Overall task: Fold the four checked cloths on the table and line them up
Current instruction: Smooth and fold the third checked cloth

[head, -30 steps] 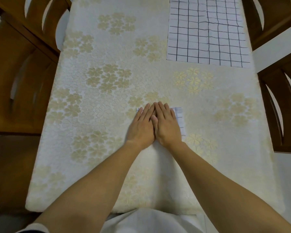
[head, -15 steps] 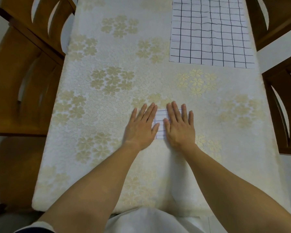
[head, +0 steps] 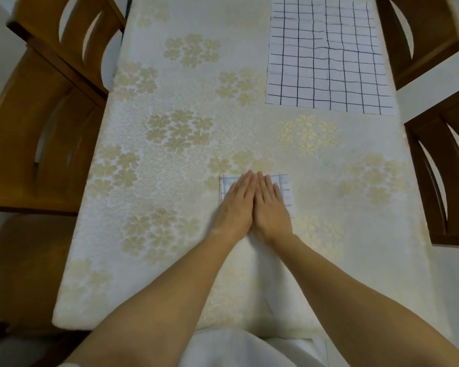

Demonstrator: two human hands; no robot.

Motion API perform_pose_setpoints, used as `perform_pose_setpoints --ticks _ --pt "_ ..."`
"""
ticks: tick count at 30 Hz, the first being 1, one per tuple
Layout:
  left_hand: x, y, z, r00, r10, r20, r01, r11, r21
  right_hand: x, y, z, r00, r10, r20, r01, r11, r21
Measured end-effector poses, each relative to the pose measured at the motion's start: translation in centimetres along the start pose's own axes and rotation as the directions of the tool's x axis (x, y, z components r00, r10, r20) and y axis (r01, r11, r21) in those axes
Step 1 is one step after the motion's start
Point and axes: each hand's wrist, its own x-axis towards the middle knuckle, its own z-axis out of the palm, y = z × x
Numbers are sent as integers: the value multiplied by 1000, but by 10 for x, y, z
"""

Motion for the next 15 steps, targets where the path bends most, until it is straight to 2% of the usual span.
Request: perform_pose_setpoints --ticks 2,7,15 --pt "-4 1 13 1000 -27 -1 27 998 49 -5 5 7 999 38 6 -37 997 -65" --pt "-9 -16 10 997 -66 -31 71 981 178 -7 11 -3 997 78 -1 -78 996 -37" --pt "-21 -54 -1 989 -147 -29 150 969 194 -21 57 -22 982 173 83 -169 985 -45"
